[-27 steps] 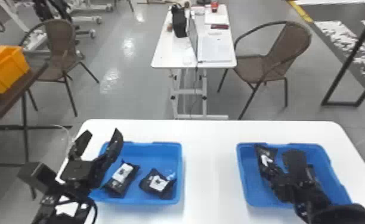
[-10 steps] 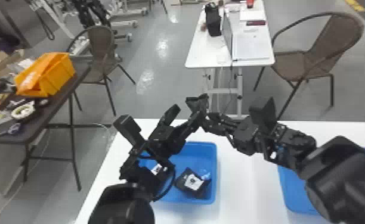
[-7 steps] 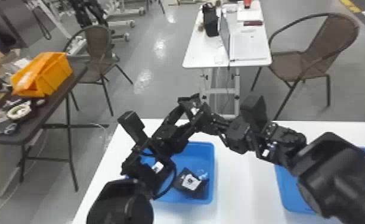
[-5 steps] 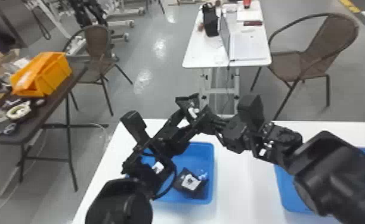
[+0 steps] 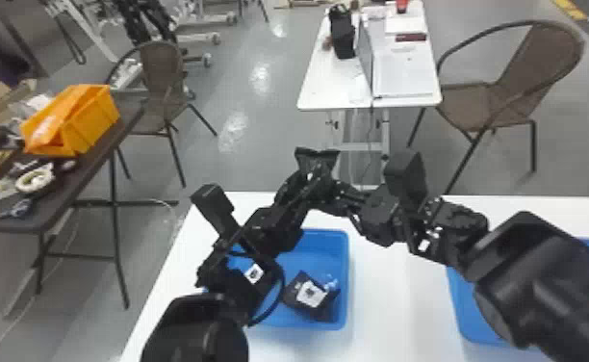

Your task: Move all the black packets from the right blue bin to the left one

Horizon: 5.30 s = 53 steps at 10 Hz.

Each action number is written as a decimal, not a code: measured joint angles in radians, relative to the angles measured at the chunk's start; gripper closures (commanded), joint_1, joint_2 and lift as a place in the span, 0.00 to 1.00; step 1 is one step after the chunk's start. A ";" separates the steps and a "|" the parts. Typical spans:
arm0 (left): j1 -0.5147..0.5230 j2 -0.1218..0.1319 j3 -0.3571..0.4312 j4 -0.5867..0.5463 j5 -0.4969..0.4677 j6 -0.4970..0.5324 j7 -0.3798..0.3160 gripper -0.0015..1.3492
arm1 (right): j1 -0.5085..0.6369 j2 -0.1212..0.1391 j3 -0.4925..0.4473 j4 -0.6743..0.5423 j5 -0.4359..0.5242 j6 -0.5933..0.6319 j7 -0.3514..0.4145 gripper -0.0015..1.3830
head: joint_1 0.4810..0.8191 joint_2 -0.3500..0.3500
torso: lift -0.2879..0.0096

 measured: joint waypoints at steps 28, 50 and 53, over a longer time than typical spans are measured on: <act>0.207 -0.017 0.247 -0.007 -0.439 -0.418 0.142 0.13 | 0.692 0.147 -0.831 -0.424 0.257 0.205 -0.264 0.17 | 0.63 0.59 | 0.97; 0.243 -0.017 0.102 0.039 -0.229 -0.399 0.300 0.13 | 0.385 0.115 -0.961 0.247 0.317 0.247 -0.169 0.88 | 0.63 0.38 | 0.97; 0.244 -0.017 0.103 0.046 -0.219 -0.407 0.298 0.13 | 0.431 0.135 -0.955 0.149 0.271 0.238 -0.190 0.89 | 0.63 0.40 | 0.97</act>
